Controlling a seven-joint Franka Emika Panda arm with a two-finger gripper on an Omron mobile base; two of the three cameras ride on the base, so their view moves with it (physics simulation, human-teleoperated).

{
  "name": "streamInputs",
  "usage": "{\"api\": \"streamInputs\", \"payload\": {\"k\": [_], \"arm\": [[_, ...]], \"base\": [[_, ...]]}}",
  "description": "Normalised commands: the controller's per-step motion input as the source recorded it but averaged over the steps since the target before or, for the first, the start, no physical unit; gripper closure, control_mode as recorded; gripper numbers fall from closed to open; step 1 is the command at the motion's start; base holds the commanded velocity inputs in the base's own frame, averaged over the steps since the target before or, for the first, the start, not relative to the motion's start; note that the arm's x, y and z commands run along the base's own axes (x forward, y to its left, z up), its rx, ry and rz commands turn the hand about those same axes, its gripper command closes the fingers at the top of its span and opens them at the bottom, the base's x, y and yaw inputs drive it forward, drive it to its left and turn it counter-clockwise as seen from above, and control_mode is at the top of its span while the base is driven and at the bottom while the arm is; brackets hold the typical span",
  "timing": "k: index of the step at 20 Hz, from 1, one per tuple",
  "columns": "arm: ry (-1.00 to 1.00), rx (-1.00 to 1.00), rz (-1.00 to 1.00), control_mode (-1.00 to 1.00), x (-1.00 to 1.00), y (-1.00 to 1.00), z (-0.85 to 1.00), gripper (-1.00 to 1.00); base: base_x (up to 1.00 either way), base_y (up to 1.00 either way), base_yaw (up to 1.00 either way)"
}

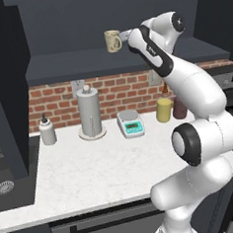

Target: Gather all objects into one cabinet and sort the glasses and bowls to opposite sides.

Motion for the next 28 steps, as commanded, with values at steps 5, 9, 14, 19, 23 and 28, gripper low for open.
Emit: {"api": "streamInputs", "payload": {"k": [5,9,14,19,23,28], "arm": [[0.03,0.0,0.0,-1.0,0.33,0.0,0.0,-1.0],[0.03,0.0,0.0,-1.0,0.31,0.0,0.0,-1.0],[0.03,0.0,0.0,-1.0,0.22,0.0,0.0,-1.0],[0.03,0.0,0.0,-1.0,0.01,0.0,0.0,-1.0],[0.03,0.0,0.0,-1.0,0.0,0.16,-0.01,-1.0],[0.0,-0.02,0.0,-1.0,-0.09,0.06,-0.1,-1.0]], "base": [[0.0,0.0,0.0],[0.0,0.0,0.0],[0.0,0.0,0.0],[0.0,0.0,0.0],[0.0,0.0,0.0],[0.0,0.0,0.0]]}}
